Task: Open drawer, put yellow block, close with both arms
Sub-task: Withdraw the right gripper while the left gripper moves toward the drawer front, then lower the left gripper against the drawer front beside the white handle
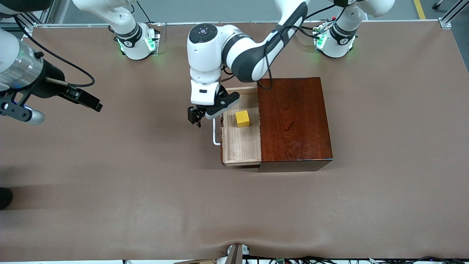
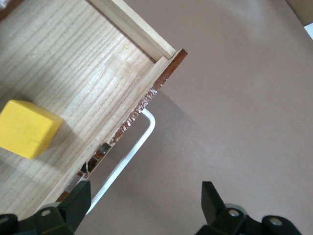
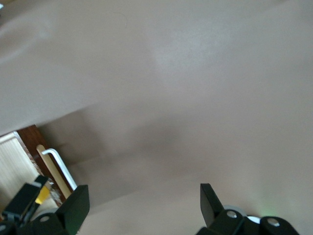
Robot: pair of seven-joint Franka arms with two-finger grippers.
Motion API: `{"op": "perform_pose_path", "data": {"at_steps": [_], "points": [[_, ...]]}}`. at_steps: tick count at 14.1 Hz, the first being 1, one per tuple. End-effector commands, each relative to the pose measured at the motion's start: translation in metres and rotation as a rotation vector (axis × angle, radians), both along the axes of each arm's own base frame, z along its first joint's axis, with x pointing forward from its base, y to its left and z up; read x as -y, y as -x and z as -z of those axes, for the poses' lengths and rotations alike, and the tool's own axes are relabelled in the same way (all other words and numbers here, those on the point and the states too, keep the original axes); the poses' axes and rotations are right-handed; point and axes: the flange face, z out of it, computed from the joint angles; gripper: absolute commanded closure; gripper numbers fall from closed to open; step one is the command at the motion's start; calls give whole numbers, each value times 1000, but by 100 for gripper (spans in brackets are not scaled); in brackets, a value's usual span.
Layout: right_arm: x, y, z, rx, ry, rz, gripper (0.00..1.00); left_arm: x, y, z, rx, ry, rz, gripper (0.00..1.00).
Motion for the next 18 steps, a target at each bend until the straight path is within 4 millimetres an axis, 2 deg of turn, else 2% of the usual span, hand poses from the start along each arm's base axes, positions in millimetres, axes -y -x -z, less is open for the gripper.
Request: {"op": "perform_pose_path", "data": {"at_steps": [1,5,6,8,9,13,16,18], "points": [[19,14,-7,5,14,-79,0,23,14,13,55,4,-37,0],[32,26,0,-13,78,-222,0,38,23,44,52,34,-115,0],[39,27,1,-14,76,-228,0,45,30,55,50,37,-123,0],[61,26,6,2,68,-274,0,53,32,64,89,84,-183,0],[74,27,9,10,58,-285,0,60,38,77,92,102,-206,0],[87,35,12,22,44,-345,0,55,33,83,97,94,-229,0],[111,40,17,25,36,-362,0,47,33,100,70,23,-245,0],[113,53,19,27,33,-362,0,43,32,107,57,-7,-254,0]]}}
